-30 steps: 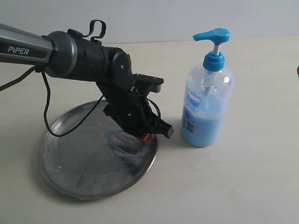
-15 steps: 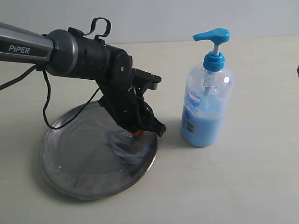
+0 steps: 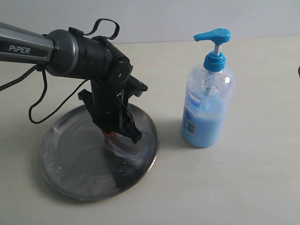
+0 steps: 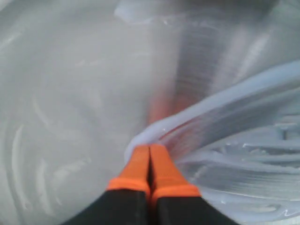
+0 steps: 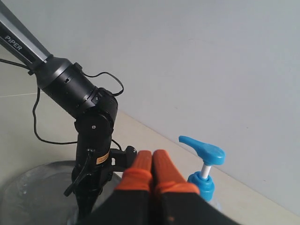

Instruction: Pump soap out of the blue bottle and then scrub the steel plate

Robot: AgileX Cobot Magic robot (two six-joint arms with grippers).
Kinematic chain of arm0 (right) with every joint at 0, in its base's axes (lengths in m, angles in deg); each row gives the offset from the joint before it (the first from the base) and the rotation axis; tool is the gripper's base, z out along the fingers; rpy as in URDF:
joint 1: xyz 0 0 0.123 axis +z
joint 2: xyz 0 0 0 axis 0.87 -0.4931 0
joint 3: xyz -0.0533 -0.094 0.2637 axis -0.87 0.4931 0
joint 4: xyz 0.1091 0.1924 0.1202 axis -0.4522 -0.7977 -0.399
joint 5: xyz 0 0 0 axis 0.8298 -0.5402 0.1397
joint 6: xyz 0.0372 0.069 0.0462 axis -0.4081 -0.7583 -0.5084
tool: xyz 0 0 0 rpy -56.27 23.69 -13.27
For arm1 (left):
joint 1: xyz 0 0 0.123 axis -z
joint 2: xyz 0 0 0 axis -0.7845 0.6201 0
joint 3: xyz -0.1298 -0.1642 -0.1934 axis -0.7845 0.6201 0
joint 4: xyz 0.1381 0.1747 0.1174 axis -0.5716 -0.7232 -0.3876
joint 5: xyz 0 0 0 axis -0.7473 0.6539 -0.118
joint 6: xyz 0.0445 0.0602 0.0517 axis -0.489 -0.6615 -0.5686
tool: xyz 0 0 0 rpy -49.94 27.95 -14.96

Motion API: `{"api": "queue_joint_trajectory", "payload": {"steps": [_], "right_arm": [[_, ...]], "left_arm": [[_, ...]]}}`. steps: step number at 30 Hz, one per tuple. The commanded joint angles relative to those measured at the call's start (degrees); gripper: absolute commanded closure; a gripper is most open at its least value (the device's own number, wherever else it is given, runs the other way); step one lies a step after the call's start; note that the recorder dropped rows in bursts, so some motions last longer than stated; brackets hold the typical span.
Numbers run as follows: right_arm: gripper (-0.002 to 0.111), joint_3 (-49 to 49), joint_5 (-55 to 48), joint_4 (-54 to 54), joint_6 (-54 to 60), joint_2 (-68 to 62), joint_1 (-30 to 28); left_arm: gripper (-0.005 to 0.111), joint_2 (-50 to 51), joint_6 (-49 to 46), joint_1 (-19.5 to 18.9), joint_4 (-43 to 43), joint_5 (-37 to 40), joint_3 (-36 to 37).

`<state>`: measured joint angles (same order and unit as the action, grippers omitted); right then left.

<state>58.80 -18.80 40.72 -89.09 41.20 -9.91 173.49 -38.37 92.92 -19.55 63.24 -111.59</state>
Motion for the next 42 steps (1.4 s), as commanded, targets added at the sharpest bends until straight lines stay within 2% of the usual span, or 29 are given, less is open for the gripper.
{"api": "queue_joint_trajectory", "payload": {"steps": [1,16,31,36,42], "right_arm": [[0.108,0.36,0.48,0.46,0.19,0.07,0.13],[0.108,0.36,0.25,0.46,0.19,0.07,0.13],[0.108,0.36,0.25,0.46,0.19,0.07,0.13],[0.108,0.36,0.25,0.46,0.19,0.07,0.13],[0.108,0.36,0.25,0.46,0.19,0.07,0.13]], "left_arm": [[0.107,1.6,0.76,-0.01,2.17,2.34,0.89],[0.107,1.6,-4.45,-0.01,16.83,0.25,0.89],[0.107,1.6,-16.62,-0.01,37.22,-3.26,0.89],[0.107,1.6,-17.44,-0.01,35.28,-6.39,0.89],[0.107,1.6,-11.46,-0.01,23.07,-8.03,0.89]]}}
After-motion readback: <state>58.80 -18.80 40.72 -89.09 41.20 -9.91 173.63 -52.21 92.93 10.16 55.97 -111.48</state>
